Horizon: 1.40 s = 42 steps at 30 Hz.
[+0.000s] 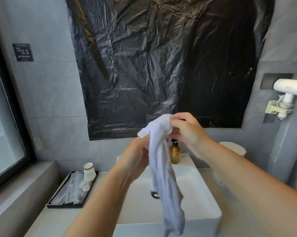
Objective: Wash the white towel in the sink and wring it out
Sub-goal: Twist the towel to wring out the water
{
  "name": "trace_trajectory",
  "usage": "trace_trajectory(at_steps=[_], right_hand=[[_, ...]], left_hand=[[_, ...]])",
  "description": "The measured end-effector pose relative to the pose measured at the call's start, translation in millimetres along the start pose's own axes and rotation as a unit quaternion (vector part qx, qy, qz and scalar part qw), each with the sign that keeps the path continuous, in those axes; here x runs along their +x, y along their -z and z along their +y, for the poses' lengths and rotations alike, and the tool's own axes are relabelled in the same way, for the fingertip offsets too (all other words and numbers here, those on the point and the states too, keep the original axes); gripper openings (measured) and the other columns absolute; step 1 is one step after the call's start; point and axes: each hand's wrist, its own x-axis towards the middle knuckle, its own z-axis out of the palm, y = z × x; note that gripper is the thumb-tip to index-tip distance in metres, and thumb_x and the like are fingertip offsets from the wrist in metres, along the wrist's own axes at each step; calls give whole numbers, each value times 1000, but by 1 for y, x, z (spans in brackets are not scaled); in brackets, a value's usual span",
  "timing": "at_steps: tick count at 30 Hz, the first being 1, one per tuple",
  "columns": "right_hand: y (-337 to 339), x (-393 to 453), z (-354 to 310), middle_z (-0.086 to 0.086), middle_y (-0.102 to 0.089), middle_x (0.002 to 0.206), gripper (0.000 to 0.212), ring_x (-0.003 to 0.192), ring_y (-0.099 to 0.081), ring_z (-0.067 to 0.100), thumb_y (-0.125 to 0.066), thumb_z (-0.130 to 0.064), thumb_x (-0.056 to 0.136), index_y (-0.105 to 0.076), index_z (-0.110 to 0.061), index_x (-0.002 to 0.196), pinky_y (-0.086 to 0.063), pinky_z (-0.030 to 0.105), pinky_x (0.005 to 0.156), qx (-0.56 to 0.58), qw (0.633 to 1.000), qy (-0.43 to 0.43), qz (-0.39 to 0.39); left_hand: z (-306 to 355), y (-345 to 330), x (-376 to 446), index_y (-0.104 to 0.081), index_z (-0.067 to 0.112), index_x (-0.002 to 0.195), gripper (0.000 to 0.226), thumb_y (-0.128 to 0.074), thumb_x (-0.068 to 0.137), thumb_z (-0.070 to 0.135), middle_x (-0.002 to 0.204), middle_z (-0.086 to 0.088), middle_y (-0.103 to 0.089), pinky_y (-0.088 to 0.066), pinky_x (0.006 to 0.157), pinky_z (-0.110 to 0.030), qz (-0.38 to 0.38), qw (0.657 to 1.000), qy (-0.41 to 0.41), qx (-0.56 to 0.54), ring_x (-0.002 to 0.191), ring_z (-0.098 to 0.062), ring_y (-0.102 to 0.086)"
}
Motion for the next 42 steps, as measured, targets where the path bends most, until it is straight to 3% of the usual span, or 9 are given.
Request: trace_trajectory(at_steps=[4, 9, 12, 15, 19, 26, 33, 37, 42], right_hand=[[-11, -18, 30, 15, -71, 88, 35, 83, -65, 30, -49, -31, 93, -71, -4, 97, -53, 36, 71, 161, 976, -141, -32], [-7, -16, 41, 18, -68, 107, 62, 99, -54, 35, -41, -51, 92, -77, -1, 97, -40, 40, 95, 263, 942, -200, -65], [-6, -15, 40, 19, -61, 124, 59, 107, -50, 42, -49, -46, 80, -72, -3, 113, -33, 40, 100, 318, 923, -205, -67], [-6, -12, 38, 20, -64, 125, 59, 118, -56, 42, -40, -36, 81, -64, -5, 125, -39, 43, 103, 379, 905, -193, -33], [3, -5, 25, 21, -71, 103, 46, 101, -63, 37, -30, -31, 86, -65, -6, 105, -47, 43, 85, 408, 894, -182, 46], [53, 22, 26, 27, -61, 119, 63, 113, -54, 48, -18, -35, 91, -61, 1, 119, -37, 62, 97, 299, 910, -259, 121], [96, 44, 12, 28, -62, 110, 53, 109, -57, 46, -30, -33, 92, -55, 9, 114, -43, 57, 87, 246, 930, -241, 129], [97, 59, 6, 10, -59, 106, 11, 95, -61, 25, -58, -5, 92, -60, -2, 101, -52, 36, 85, -10, 985, -156, 67], [102, 78, -5, 15, -65, 113, 30, 99, -64, 32, -59, -21, 97, -60, -4, 121, -56, 49, 88, -153, 975, -63, 149]], left_hand=[[2, -11, 1, -75, 6, 100, 25, -50, 96, 10, 97, -14, -75, -58, 76, -33, 98, 983, -61, 146, 90, -18, -71], [14, -9, 3, -60, -9, 81, 55, -55, 88, 46, 76, -13, -60, -50, 67, -41, 100, 953, -78, 275, 71, -19, -54], [35, -3, 7, -43, 8, 54, 54, -50, 102, 32, 52, -2, -52, -41, 48, -17, 118, 895, -96, 420, 42, -4, -46], [49, 9, 13, -30, 17, 54, 53, -49, 102, 30, 48, 4, -35, -28, 46, -23, 162, 846, -112, 495, 42, -9, -31], [51, 38, 19, -59, 17, 77, 28, -51, 98, 33, 73, -2, -50, -38, 63, -28, 268, 913, -75, 298, 69, -16, -44], [50, 91, 15, -39, 15, 142, 73, -77, 80, 19, 124, -10, -65, -58, 70, -43, 114, 991, 42, 47, 104, -26, -69], [58, 111, 40, -61, 0, 98, 18, -73, 87, 9, 100, -9, -59, -56, 88, -42, 204, 938, 13, 279, 92, -23, -62], [73, 113, 58, -70, 0, 107, 24, -75, 87, 12, 106, -14, -71, -59, 87, -43, 286, 922, 7, 261, 97, -27, -70], [91, 120, 71, -68, 10, 117, 36, -78, 85, 24, 116, -7, -69, -59, 77, -35, 316, 940, 24, 130, 99, -23, -68]])
